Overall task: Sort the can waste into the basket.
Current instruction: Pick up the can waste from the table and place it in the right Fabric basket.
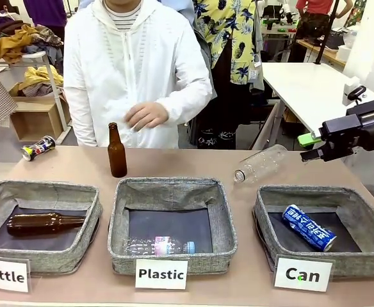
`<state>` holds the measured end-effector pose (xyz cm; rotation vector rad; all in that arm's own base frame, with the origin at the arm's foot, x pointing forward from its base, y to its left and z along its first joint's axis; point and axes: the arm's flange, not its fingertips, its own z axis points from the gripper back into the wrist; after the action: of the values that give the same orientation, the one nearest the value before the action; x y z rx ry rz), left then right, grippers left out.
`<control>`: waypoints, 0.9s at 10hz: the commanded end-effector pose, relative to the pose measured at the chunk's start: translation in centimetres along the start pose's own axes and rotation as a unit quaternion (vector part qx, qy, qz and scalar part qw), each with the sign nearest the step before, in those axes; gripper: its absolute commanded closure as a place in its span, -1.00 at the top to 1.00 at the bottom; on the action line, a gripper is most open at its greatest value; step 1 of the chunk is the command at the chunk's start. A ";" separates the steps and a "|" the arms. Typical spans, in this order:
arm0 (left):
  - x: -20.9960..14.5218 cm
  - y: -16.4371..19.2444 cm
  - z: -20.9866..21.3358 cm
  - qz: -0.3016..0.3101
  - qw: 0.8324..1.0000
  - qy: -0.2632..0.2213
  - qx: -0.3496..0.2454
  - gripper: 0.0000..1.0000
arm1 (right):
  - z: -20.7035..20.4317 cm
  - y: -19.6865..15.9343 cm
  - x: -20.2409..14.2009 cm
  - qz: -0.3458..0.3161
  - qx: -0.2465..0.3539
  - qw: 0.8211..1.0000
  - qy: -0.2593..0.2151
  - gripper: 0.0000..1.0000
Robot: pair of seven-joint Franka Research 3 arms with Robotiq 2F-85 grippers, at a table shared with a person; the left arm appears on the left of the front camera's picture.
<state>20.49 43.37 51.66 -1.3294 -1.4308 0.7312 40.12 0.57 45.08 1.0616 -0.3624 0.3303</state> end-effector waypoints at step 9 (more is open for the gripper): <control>-14.2 -5.5 -9.5 -0.615 0.693 0.366 -0.086 1.00 | 0.2 0.1 0.0 0.007 -0.002 1.000 0.005 1.00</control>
<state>26.48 28.78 57.68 -0.5703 -1.2257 -0.5616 40.12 0.65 45.07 1.0607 -0.3609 0.3321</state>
